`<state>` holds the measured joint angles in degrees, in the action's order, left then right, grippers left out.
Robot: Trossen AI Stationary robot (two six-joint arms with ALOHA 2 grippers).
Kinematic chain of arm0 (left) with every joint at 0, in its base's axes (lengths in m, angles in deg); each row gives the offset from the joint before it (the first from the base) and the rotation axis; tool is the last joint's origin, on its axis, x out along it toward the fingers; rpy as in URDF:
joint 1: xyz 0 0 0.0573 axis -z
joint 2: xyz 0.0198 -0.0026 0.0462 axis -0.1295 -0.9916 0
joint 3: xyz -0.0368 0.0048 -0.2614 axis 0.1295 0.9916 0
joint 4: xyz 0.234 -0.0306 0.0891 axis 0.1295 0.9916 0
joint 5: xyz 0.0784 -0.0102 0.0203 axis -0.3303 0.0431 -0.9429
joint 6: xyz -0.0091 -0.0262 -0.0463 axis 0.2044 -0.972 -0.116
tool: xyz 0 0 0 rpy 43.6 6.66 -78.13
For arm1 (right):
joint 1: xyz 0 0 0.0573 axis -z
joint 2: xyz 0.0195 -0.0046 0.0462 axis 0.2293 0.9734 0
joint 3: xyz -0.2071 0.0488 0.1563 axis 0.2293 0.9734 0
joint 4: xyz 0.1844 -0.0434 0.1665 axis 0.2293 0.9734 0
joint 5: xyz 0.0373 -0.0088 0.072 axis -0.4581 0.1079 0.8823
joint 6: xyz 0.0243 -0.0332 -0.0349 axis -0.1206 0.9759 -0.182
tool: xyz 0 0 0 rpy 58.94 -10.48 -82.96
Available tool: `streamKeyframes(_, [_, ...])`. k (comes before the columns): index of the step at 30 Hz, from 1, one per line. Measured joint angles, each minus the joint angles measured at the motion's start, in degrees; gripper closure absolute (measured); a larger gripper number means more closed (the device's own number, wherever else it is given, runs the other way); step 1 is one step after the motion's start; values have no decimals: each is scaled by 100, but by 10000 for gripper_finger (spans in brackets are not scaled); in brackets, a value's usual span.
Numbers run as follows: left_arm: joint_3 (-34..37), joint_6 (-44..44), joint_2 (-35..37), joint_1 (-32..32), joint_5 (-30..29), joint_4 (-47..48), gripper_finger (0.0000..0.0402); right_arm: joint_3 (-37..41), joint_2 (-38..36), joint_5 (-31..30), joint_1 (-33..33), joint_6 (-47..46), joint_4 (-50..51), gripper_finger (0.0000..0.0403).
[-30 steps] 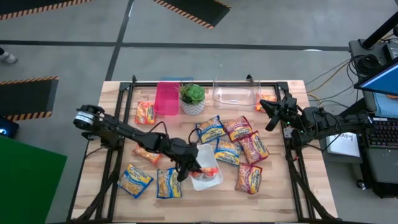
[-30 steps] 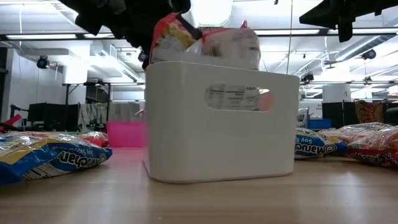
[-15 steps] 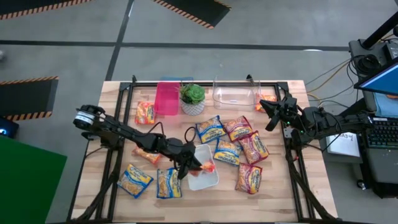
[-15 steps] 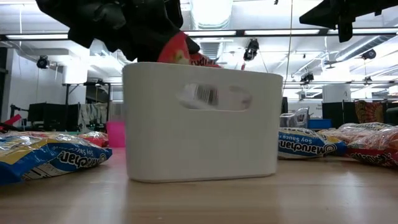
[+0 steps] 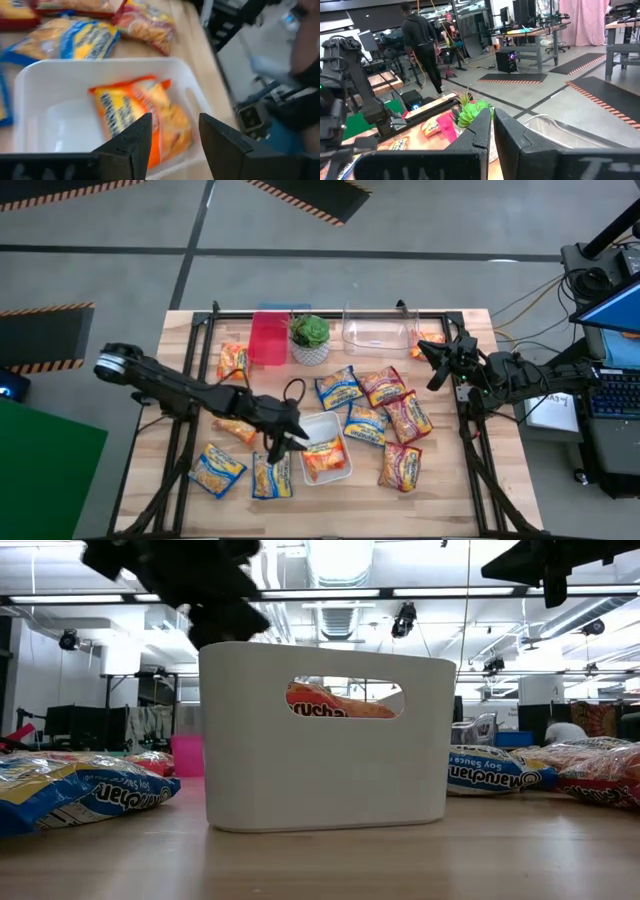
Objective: Sort Maruchan noodles
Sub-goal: Put the top red noodle pack into the transparent bin
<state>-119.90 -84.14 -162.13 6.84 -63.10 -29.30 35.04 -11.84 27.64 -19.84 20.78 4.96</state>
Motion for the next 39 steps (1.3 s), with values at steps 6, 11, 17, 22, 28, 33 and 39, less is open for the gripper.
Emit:
streamKeyframes(6, [186, 347, 245, 157, -688, 306, 273, 0, 15, 25, 0, -2, 2, 390])
streamKeyframes(11, [187, 406, -150, 175, -845, -148, 287, 0, 62, 64, 0, -45, 2, 390])
streamKeyframes(17, [-42, 525, -858, 241, -43, -550, 329, 0, 158, 71, 0, -126, 4, 390])
streamKeyframes(22, [-301, 395, -1376, 231, 491, -584, 385, 0, 242, 74, 0, -93, 0, 390])
streamKeyframes(28, [-420, 197, -1725, 141, 885, -920, 396, 0, 275, 76, 0, -94, 2, 390])
streamKeyframes(33, [-436, 199, -1756, 130, 902, -934, 401, 0, 274, 74, 0, -107, 0, 390])
streamKeyframes(39, [-418, 411, -1403, 127, 927, -727, 401, 0, 273, 74, 0, -107, 2, 390])
